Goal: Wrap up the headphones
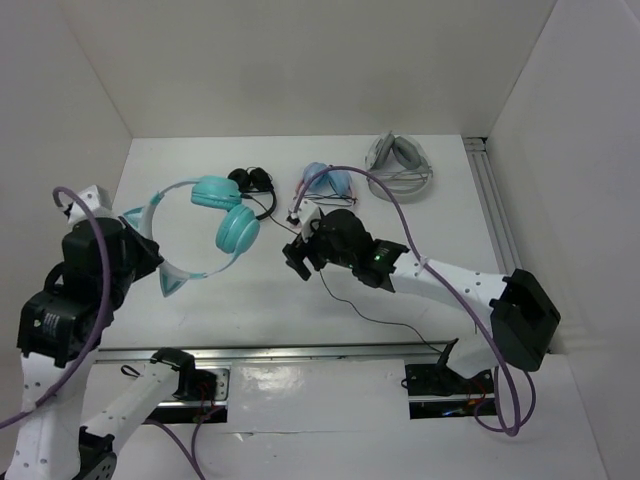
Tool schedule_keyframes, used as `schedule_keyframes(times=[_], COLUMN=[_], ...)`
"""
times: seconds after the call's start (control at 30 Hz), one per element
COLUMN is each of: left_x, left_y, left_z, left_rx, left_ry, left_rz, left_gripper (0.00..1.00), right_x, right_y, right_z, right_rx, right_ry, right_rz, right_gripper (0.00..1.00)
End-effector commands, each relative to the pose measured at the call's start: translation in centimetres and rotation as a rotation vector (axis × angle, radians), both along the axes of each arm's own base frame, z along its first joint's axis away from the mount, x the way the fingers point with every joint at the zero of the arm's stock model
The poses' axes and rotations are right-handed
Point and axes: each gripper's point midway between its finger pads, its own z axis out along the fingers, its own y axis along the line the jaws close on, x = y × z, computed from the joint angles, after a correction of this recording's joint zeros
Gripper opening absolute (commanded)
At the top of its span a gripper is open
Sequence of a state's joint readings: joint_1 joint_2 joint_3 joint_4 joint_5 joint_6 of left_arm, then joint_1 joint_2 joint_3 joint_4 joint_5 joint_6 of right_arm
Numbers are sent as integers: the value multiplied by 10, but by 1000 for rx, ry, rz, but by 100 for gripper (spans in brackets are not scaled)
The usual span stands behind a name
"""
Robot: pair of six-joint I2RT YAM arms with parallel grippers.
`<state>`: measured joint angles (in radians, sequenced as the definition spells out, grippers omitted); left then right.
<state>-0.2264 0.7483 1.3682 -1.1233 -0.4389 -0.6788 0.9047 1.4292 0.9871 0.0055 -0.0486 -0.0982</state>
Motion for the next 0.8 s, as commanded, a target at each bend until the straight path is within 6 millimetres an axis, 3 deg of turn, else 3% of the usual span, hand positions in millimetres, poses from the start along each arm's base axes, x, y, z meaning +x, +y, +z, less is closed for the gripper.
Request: schedule_keyframes(times=[0.0,0.03,0.07,0.1,0.2,0.23,0.27,0.37,0.5,0.77], left_x=[-2,-6,-9,-11,-18,-22,-23,-26,-19,-13], left_y=[-18,-16,-15,-12,-10,-10,-13,-23,-31,-17], left_z=[44,59,59,63,80,90,94,109,120,160], left_rx=[-68,-70,-68,-71,-104,-129,-140,-193,-238,-224], left_ry=[-112,-149,-136,-146,-182,-217,-227,-259,-273,-348], left_rz=[-101,-93,-93,-77,-51,-43,-60,-102,-119,-37], left_gripper=[0,0,0,0,0,0,0,0,0,0], right_x=[17,14,10,6,-8,-12,-19,-24,-33,-42], right_y=[-3,-5,-9,-9,-18,-19,-21,-19,-14,-20], right_z=[6,5,1,19,18,32,21,26,9,-15], right_rx=[62,79,88,143,206,270,273,325,311,288], right_ry=[-20,-6,7,-20,6,-6,15,25,72,101], right_rz=[-48,-40,-46,-32,-11,11,19,48,61,34], right_gripper=[85,83,82,80,79,79,78,75,72,68])
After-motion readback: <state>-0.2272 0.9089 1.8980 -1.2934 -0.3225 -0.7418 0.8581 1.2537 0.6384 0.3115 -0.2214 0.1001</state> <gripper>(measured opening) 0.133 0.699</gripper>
